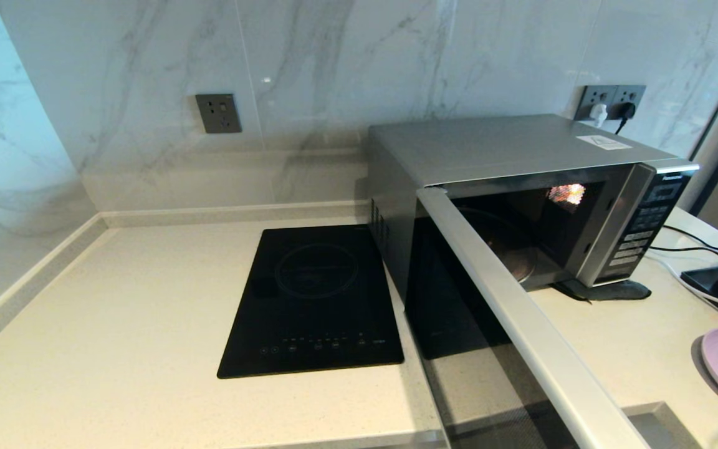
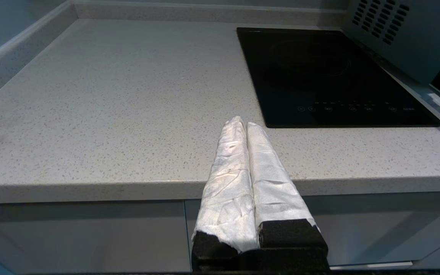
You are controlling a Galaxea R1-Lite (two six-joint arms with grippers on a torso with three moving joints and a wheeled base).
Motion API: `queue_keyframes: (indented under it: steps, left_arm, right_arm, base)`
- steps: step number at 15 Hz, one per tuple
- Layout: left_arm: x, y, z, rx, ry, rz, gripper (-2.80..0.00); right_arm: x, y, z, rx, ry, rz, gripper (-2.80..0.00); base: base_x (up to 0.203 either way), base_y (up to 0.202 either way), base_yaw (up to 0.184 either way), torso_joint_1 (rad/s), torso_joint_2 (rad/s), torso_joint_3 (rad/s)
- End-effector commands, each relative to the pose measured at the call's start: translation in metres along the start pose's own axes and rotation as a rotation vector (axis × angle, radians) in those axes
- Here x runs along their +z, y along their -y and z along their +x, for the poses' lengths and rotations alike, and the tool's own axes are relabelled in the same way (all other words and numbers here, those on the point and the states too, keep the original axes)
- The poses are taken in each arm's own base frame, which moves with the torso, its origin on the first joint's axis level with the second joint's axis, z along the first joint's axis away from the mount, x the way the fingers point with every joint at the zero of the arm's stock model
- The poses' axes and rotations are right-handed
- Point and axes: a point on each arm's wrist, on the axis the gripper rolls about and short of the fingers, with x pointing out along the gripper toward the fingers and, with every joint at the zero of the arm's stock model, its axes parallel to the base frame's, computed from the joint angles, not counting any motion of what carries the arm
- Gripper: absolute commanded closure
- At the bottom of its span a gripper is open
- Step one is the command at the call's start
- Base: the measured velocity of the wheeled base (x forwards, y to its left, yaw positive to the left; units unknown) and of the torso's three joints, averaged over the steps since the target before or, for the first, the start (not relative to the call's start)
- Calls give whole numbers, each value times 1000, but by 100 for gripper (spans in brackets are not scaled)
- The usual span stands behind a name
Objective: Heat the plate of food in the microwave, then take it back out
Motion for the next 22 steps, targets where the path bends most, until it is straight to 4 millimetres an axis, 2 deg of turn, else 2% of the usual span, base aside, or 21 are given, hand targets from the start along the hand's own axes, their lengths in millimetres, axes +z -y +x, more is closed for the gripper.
queue_keyframes:
  steps: [1,10,14,19,22]
  left_arm:
    - [0,0,0,1,-1,-1,0]
    - [0,0,0,1,-1,-1,0]
    - [0,0,0,1,-1,-1,0]
    - [0,0,0,1,-1,-1,0]
    - [0,0,0,1,-1,-1,0]
  right_arm:
    - [2,2,1,-1,0,2,-280]
    - [5,-6,-47,91,103,-10,-280]
    - [-2,-20,-98,225,150,-56,-280]
    - [-19,-44,-169,440,-89,-167,-280]
    - [-41,-72,-206,574,-216,-316,-280]
  base:
    - [0,0,0,0,0,0]
    - [0,0,0,0,0,0]
    - [0,0,0,0,0,0]
    - [0,0,0,0,0,0]
    - [0,0,0,0,0,0]
